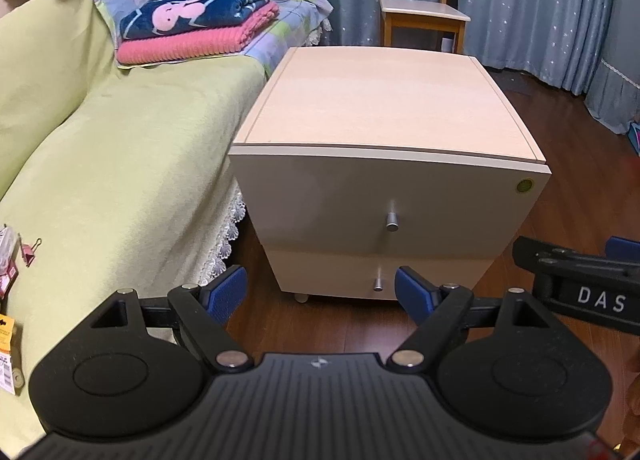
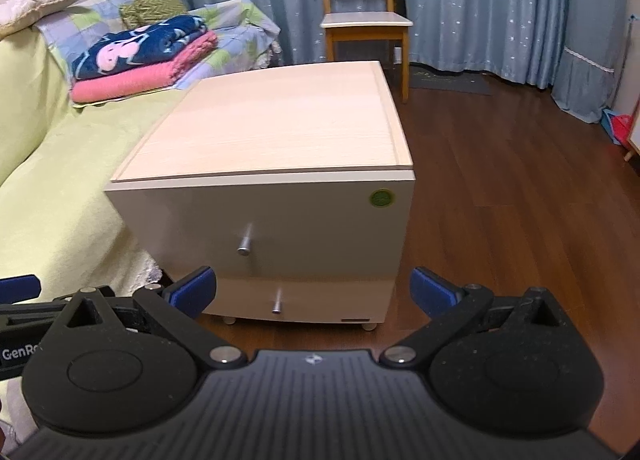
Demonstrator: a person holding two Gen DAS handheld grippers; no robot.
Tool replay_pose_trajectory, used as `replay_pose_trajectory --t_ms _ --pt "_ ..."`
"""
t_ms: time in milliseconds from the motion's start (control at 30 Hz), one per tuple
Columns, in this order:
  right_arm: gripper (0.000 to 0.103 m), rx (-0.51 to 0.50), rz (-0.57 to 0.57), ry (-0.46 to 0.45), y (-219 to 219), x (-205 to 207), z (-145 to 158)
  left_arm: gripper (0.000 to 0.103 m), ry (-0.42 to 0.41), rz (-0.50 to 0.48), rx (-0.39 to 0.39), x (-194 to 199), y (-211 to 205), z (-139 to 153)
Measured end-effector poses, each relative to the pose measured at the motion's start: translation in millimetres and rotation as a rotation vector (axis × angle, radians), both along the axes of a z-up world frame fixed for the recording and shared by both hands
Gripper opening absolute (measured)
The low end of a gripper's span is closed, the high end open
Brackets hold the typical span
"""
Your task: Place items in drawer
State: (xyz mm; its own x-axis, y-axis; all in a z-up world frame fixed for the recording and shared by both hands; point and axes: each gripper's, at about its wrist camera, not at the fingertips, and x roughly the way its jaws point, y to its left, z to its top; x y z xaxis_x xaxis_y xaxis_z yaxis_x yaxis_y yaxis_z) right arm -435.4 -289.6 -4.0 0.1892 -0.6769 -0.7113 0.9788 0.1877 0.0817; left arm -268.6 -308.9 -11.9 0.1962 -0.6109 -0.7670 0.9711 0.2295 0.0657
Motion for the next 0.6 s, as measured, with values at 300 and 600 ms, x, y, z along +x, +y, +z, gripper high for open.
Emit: replay_pose_trajectory --t_ms 300,600 --pt "0.102 0.030 -0.037 0.008 -18.2 -6.7 -11.3 0.083 0.005 -0.015 0.025 0.1 -22.5 -6.6" --pt "0.102 0.033 -0.046 0.020 -33.0 -1.6 -17.0 0.083 0.003 -0.032 0.033 4.1 -41.6 -11.0"
